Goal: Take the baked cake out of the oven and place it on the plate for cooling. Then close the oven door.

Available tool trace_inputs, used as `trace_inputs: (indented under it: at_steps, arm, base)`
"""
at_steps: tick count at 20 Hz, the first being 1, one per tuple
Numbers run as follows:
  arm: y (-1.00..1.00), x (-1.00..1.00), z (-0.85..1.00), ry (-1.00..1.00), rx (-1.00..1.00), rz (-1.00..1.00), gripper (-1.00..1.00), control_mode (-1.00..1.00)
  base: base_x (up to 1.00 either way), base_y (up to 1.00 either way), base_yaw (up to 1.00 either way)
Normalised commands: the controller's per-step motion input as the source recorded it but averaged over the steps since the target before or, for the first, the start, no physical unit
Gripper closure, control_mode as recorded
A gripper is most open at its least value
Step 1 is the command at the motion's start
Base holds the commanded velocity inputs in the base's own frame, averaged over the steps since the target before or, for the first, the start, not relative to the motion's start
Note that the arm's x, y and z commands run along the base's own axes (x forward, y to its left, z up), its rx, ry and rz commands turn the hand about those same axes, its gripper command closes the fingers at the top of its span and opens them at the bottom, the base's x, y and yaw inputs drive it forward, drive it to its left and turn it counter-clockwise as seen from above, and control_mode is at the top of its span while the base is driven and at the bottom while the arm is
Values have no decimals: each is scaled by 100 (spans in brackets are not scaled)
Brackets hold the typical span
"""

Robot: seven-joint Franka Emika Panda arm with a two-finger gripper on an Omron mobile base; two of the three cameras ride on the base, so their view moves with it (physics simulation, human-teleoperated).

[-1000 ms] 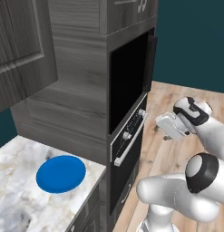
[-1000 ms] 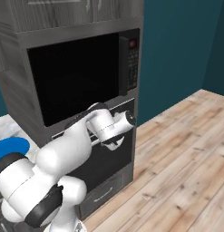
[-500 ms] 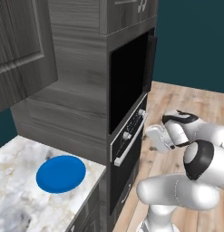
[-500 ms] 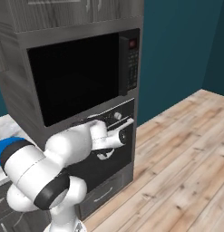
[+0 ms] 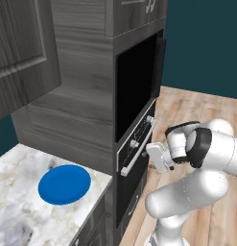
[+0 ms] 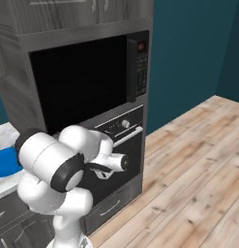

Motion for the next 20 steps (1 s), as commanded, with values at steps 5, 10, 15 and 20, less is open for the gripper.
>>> trace_inputs:
  at_steps: [5, 10, 15, 20]
  arm:
    - [8, 25, -28, 0, 14, 0, -100, -100]
    - [2, 40, -26, 0, 12, 0, -100, -100]
    - [0, 52, -25, 0, 9, 0, -100, -100]
    - [6, 47, -29, 0, 7, 0, -100, -100]
  base:
    - [0, 0, 0]
    - [0, 0, 0]
    - [0, 0, 0]
    - [0, 0, 0]
